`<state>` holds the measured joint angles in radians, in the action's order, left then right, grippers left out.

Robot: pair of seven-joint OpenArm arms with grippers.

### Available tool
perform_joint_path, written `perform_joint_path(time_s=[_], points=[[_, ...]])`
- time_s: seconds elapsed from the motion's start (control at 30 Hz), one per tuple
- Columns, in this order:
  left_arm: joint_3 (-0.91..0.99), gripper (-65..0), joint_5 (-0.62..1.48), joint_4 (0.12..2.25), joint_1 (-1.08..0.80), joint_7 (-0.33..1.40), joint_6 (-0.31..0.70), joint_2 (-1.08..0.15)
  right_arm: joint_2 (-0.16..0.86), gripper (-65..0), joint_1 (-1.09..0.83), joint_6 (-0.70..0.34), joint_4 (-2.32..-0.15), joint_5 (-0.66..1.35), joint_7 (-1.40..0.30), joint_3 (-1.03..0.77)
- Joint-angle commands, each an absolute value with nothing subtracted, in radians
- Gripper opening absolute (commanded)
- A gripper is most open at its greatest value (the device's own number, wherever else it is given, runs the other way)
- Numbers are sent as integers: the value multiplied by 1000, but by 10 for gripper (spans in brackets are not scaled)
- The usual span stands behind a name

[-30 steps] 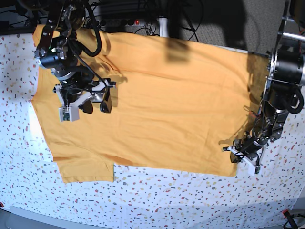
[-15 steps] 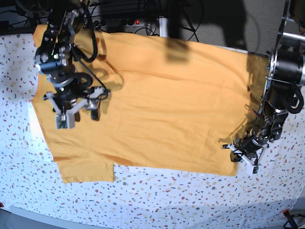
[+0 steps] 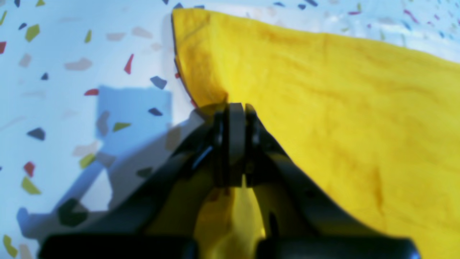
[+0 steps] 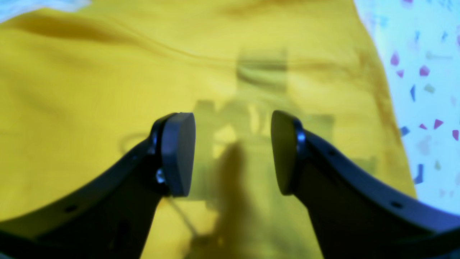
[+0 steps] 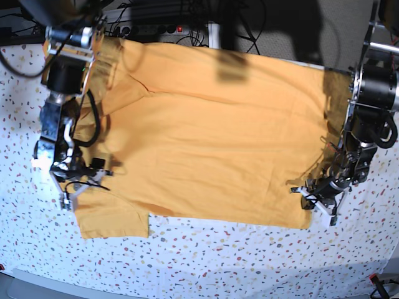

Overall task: Fold the T-shirt properly
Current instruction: 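Move the right gripper to the other hem corner and grasp it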

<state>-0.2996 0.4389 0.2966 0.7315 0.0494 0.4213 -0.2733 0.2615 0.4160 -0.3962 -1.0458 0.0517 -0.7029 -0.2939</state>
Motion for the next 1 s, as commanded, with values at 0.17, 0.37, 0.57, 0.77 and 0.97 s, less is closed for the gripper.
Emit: perform_joint_path(time_s=[0.17,0.37,0.57,0.77,0.97], points=[[-296,-650,446,310,765,22,420,-283,406,-315,598,-428,-789,60,-629,-296],[-296,-650,446,310,765,22,420,-283,472,-315,625,-430,-755,63,-628,-296],[-296,-650,446,310,765,22,420,-283,501,-315,623,-430,-628,63,-584,-296],[-296,-650,446,310,765,21,420,-283,500,-315,623,-492,-544,122,-538,-296],[-296,-650,446,310,765,21,420,-283,492,-315,625,-598,-544,186,-543,-296]])
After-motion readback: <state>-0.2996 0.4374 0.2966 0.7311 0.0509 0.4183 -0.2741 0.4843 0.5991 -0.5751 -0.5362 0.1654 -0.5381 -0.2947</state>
